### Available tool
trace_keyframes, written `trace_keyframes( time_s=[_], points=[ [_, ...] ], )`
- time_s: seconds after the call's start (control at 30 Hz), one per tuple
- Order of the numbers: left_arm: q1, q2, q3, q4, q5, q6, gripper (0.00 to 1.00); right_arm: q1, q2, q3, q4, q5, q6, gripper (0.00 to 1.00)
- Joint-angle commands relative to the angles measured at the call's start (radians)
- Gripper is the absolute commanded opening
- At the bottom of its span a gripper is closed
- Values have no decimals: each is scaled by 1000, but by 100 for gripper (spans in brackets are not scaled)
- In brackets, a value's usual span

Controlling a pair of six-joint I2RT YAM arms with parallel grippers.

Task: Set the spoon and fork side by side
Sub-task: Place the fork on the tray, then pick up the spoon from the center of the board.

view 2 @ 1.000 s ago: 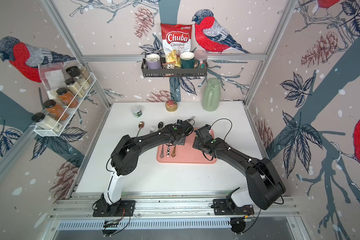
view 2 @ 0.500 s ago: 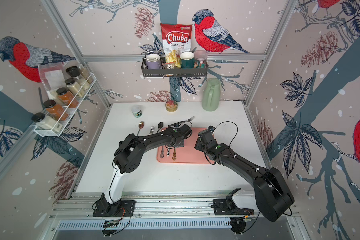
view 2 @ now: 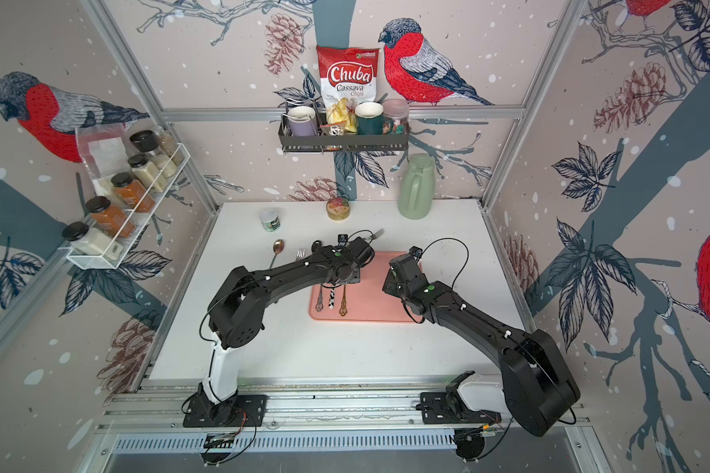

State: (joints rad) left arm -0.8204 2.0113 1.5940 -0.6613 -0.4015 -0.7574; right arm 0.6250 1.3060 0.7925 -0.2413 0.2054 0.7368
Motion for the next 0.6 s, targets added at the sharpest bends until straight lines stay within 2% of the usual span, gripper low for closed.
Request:
trace_keyframes(
  time_s=[0.0, 0.2, 0.3, 0.47, 0.57],
  points=[
    [9, -113, -57, -10, -56, 57, 40, 52, 36, 77, -51, 52, -36, 59],
    [121, -356, -311, -42, -75, 61, 40, 195, 169, 285, -120, 78, -46, 59],
    [211, -481, -467, -41, -77, 36, 42, 246, 266, 392, -122, 35, -47, 59],
    [380, -734, -693, -46, -45, -11, 43, 369, 525, 675, -222, 19, -88, 60],
    [403, -944, -738, -130, -128, -21, 43, 429, 689, 870, -295, -3, -117, 57]
  ],
)
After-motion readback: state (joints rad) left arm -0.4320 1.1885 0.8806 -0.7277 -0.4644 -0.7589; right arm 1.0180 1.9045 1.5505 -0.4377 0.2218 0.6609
